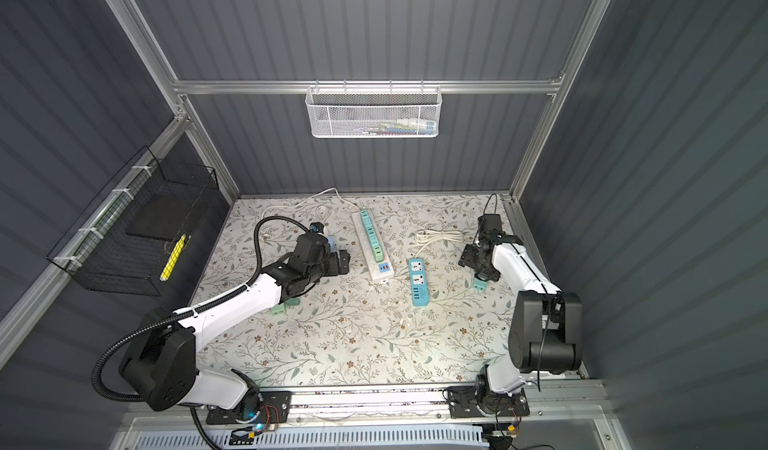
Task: Insert the plug
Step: 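Lower the right gripper onto the teal adapter and grasp it, then lift and carry the teal adapter with the right gripper toward the left gripper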
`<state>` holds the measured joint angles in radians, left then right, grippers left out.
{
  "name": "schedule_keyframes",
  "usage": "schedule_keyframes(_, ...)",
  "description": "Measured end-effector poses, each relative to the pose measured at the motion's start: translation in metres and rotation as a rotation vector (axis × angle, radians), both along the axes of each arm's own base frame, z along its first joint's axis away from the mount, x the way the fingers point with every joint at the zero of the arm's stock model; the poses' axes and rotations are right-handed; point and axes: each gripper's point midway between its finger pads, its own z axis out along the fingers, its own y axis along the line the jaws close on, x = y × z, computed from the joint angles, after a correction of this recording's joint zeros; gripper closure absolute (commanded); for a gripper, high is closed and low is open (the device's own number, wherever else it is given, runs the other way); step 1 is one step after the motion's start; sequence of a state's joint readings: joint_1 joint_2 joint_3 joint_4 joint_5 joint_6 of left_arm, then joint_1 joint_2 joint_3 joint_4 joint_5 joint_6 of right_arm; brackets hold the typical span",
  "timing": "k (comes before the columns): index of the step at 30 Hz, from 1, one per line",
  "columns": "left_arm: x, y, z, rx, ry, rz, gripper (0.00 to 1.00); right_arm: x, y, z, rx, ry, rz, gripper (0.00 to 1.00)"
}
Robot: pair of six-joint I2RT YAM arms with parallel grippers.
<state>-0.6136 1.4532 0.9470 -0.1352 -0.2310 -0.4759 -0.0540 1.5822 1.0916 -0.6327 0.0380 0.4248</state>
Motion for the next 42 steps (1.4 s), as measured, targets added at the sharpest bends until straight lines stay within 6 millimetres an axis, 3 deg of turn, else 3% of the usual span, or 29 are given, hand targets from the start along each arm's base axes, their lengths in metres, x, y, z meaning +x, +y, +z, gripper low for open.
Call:
schedule_keyframes(7,-0.001,-0.001,0.001,-0.006,0.003,-0.005,0.0,-0.008,-0.005,-0.041,0.003,0.138,-0.025,0.24)
schedule_keyframes(13,-0.002,0.0,0.01,-0.021,-0.016,-0.003,0.0,-0.012,-0.014,-0.05,-0.015,0.174,-0.051,0.26)
schedule_keyframes(17,-0.002,0.0,0.011,-0.022,-0.017,-0.003,0.0,-0.013,-0.018,-0.054,-0.025,0.187,-0.054,0.34)
schedule_keyframes(22,-0.003,0.001,0.01,-0.019,-0.014,-0.003,0.0,-0.016,-0.02,-0.066,-0.028,0.224,-0.042,0.53)
schedule_keyframes(29,-0.003,0.005,0.01,-0.005,-0.009,0.008,0.0,-0.013,-0.018,-0.064,-0.035,0.209,-0.019,0.61)
schedule_keyframes(33,0.0,0.008,0.015,0.004,-0.019,0.02,0.0,-0.013,-0.007,-0.048,-0.055,0.172,0.017,0.61)
schedule_keyframes(35,0.001,0.011,0.019,0.01,-0.032,0.032,0.0,-0.011,0.016,-0.03,-0.077,0.128,0.084,0.61)
schedule_keyframes(37,0.002,0.017,0.024,0.02,-0.047,0.055,0.0,-0.009,0.052,-0.016,-0.089,0.087,0.187,0.61)
schedule_keyframes(39,0.004,0.026,0.03,0.028,-0.066,0.09,0.0,-0.01,0.119,0.0,-0.097,0.034,0.371,0.62)
schedule_keyframes(42,0.009,0.05,0.031,0.043,-0.063,0.193,0.0,-0.029,0.227,0.014,-0.078,-0.025,0.655,0.63)
